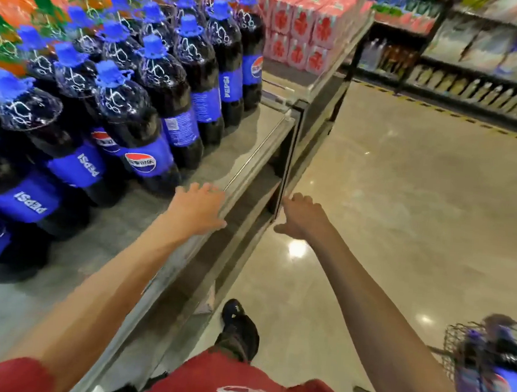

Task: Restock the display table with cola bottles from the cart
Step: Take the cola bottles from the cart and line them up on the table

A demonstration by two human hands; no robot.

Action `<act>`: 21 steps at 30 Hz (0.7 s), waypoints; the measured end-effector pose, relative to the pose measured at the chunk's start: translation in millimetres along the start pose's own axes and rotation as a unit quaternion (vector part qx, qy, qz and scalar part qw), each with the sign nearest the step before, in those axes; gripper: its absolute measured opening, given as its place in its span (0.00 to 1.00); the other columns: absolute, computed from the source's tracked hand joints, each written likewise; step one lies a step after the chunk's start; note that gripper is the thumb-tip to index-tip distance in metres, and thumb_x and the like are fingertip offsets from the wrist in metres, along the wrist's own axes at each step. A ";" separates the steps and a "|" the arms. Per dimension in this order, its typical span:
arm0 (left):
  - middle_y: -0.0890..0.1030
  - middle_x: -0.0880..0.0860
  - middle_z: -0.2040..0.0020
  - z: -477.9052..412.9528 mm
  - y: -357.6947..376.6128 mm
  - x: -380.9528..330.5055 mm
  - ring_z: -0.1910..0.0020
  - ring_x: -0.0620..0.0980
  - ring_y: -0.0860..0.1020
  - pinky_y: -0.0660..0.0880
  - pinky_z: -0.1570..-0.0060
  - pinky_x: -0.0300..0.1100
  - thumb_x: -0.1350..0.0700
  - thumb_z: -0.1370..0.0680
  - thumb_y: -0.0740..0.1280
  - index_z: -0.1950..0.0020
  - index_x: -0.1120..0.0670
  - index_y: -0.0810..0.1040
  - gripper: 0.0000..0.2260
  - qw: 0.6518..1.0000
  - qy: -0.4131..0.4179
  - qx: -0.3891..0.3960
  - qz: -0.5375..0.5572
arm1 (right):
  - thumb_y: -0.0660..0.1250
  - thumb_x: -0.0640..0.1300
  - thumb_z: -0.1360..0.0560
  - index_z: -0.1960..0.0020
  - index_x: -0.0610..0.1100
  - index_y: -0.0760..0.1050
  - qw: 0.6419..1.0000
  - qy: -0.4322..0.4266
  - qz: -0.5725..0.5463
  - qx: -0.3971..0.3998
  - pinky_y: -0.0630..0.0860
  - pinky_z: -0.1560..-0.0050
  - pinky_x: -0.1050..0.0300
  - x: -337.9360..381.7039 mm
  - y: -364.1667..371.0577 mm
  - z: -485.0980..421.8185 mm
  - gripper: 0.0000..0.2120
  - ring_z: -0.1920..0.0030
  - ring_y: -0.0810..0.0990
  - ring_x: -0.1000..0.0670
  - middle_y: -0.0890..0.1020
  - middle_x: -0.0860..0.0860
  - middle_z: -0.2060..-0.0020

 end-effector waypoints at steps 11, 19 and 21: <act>0.70 0.58 0.29 34.3 -28.6 -119.1 0.30 0.61 0.70 0.69 0.33 0.58 0.41 0.19 0.65 0.22 0.51 0.62 0.29 0.977 0.201 -0.027 -0.059 | 0.69 0.57 0.22 0.24 0.44 0.64 0.981 0.186 -0.062 0.010 0.68 0.34 0.44 -67.5 36.3 131.1 0.32 0.29 0.67 0.38 0.68 0.42 0.29; 0.68 0.55 0.27 52.4 -37.8 -176.9 0.30 0.58 0.71 0.71 0.33 0.55 0.41 0.19 0.64 0.21 0.50 0.60 0.30 0.944 0.308 -0.044 -0.114 | 0.68 0.58 0.22 0.24 0.43 0.64 0.938 0.329 -0.110 -0.011 0.69 0.34 0.43 -80.6 55.1 219.5 0.33 0.29 0.68 0.38 0.68 0.41 0.28; 0.69 0.55 0.28 55.6 -30.6 -189.2 0.31 0.58 0.71 0.72 0.35 0.54 0.39 0.20 0.64 0.22 0.49 0.61 0.30 0.932 0.336 -0.046 -0.129 | 0.68 0.58 0.22 0.24 0.43 0.64 0.926 0.356 -0.122 -0.010 0.69 0.34 0.43 -76.7 65.3 240.9 0.33 0.30 0.68 0.38 0.69 0.41 0.29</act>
Point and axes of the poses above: each hand's wrist, its own z-axis away from the middle knuckle, its own y-axis out of the palm, x = y × z, the point moved 2 cm from there along -z, towards the middle knuckle
